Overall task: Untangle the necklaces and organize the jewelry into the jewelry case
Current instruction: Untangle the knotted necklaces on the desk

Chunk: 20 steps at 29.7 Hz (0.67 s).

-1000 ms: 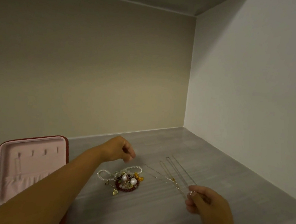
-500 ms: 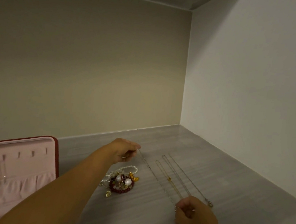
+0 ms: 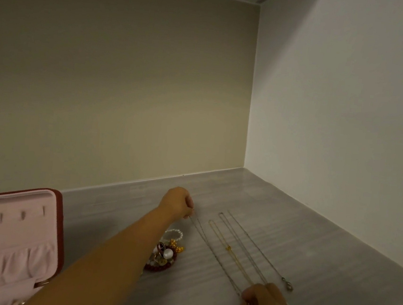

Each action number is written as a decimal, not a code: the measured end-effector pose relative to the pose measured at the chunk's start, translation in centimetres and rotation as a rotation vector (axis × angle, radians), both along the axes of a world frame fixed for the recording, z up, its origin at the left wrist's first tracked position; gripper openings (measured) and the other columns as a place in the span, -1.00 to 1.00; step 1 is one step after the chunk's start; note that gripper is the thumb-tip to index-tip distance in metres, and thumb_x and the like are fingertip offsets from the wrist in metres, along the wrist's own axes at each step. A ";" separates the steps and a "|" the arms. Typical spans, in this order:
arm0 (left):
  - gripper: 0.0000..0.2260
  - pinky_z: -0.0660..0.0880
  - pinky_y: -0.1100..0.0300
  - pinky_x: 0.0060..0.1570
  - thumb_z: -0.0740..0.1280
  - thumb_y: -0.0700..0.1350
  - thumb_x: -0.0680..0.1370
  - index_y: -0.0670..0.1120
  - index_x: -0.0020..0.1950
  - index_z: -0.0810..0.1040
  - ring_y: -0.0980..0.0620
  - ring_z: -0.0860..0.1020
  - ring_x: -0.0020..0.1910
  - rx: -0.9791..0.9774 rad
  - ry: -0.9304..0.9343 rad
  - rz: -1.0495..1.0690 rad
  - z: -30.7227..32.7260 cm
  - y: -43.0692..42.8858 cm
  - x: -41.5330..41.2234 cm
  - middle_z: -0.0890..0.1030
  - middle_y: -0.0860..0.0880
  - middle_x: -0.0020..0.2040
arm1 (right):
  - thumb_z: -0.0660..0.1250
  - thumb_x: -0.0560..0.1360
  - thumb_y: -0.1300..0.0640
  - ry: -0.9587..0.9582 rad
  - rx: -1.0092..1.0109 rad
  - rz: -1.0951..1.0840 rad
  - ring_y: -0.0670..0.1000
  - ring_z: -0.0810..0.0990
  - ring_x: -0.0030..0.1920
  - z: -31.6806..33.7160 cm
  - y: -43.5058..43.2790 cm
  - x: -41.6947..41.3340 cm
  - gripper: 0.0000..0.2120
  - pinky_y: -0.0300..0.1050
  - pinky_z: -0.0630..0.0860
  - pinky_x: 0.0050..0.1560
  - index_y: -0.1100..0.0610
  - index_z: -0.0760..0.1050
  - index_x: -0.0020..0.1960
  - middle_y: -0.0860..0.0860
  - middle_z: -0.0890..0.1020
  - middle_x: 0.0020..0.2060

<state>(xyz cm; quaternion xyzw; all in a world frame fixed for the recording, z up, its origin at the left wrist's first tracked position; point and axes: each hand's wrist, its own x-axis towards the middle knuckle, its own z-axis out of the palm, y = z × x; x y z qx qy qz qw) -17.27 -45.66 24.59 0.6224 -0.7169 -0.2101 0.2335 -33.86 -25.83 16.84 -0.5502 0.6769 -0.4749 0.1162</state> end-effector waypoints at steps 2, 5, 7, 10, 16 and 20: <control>-0.98 0.56 0.17 -0.02 0.46 -0.28 0.44 -0.20 -0.15 0.66 0.05 0.58 -0.29 0.022 -0.084 -0.038 -0.5 -0.5 -0.6 0.69 -0.19 -0.09 | 0.45 -0.39 0.63 0.160 -0.082 -0.026 0.05 0.41 -0.60 -0.8 0.5 0.1 -0.49 -0.15 0.26 -0.41 0.19 0.37 -0.64 -0.07 0.25 -0.49; -0.85 0.50 0.25 -0.01 0.49 -0.21 0.43 -0.19 -0.02 0.69 -0.03 0.62 -0.04 0.024 -0.133 -0.059 -1.3 -0.8 -0.9 0.68 -0.14 -0.01 | 0.46 -0.17 0.36 0.275 -0.301 -0.061 -0.02 0.32 -0.39 -0.9 -0.2 -0.4 -0.57 -0.24 0.31 -0.41 0.02 0.26 -0.58 -0.10 0.21 -0.49; -0.84 0.48 0.27 -0.01 0.49 -0.20 0.43 -0.18 -0.02 0.69 -0.02 0.61 0.00 0.009 -0.119 -0.051 -1.6 -1.0 -0.9 0.68 -0.12 0.00 | 0.31 -0.09 0.30 0.224 -0.344 -0.067 -0.04 0.28 -0.38 -0.7 0.1 -0.4 -0.62 -0.24 0.28 -0.43 -0.02 0.17 -0.49 -0.09 0.22 -0.48; -0.85 0.46 0.28 -0.06 0.49 -0.20 0.43 -0.19 -0.03 0.69 0.04 0.58 -0.10 0.007 -0.073 -0.032 -2.2 -1.1 -0.5 0.68 -0.13 -0.01 | 0.28 -0.08 0.32 0.249 -0.414 -0.093 -0.10 0.25 -0.48 -0.9 -0.1 -0.3 -0.68 -0.27 0.29 -0.44 0.01 0.20 -0.52 -0.09 0.24 -0.45; -0.82 0.42 0.26 -0.09 0.42 -0.08 0.50 -0.18 -0.01 0.65 0.05 0.53 -0.10 -0.014 0.075 0.011 -2.8 -1.1 -0.3 0.65 -0.10 0.00 | 0.45 -0.03 0.24 0.219 -0.490 -0.097 -0.15 0.33 -0.40 -1.1 -0.1 -0.9 -0.72 -0.30 0.40 -0.31 0.01 0.45 -0.40 -0.23 0.24 -0.24; -0.72 0.45 0.23 -0.07 0.48 0.00 0.44 -0.17 0.00 0.65 0.04 0.55 -0.07 0.053 0.027 0.005 -2.9 -1.1 -0.4 0.64 -0.07 0.00 | 0.45 -0.04 0.19 0.320 -0.474 -0.128 -0.01 0.43 -0.57 -1.4 -0.1 -1.5 -0.82 -0.24 0.40 -0.30 0.09 0.52 -0.46 -0.01 0.42 -0.41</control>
